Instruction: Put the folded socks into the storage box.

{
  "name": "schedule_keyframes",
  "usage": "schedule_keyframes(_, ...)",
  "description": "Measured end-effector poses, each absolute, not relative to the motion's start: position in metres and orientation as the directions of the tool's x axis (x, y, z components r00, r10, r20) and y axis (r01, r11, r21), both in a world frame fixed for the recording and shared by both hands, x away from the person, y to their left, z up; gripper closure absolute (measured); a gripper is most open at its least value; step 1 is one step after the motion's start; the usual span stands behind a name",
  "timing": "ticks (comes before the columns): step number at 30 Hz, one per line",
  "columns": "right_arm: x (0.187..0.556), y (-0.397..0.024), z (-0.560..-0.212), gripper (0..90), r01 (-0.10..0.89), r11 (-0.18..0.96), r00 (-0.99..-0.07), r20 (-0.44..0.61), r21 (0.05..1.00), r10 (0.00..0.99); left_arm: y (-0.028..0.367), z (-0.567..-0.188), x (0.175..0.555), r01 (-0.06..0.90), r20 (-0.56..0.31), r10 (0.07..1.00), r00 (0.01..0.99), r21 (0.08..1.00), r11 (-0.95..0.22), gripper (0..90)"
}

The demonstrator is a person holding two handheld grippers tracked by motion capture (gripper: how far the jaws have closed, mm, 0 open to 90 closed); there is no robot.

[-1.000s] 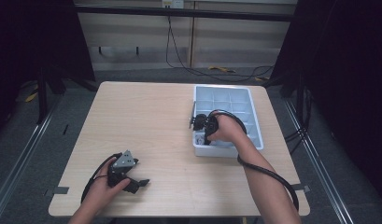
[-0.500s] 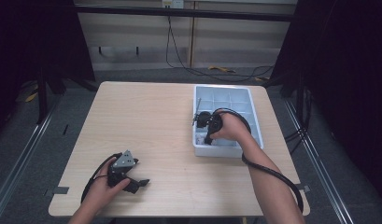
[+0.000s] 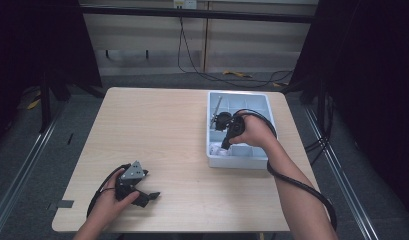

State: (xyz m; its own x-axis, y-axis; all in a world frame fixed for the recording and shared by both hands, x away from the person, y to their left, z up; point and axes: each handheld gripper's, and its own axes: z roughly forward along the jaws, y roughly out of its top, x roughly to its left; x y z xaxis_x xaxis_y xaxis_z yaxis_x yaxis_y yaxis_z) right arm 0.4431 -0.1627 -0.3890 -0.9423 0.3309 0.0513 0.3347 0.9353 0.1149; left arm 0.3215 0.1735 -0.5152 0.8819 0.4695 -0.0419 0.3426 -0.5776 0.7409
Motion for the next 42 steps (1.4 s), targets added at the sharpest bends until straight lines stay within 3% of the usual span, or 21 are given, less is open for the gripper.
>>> schedule_keyframes(14, 0.425, -0.166, -0.372, 73.5, 0.343, 0.923, -0.939, 0.049, 0.175, 0.340, 0.174, -0.515, 0.321, 0.342, -0.042, 0.468, 0.883, 0.741, -0.579, 9.1)
schedule_keyframes(23, 0.411, -0.167, -0.362, 52.4, 0.347, 0.917, -0.937, 0.023, 0.197, 0.349, 0.174, -0.515, 0.321, 0.342, -0.042, 0.468, 0.883, 0.740, -0.579, 9.2)
schedule_keyframes(42, 0.388, -0.180, -0.357, 25.6, 0.414, 0.866, -0.904, 0.017, 0.279, 0.427, 0.174, -0.515, 0.321, 0.342, -0.041, 0.468, 0.883, 0.740, -0.580, 9.1)
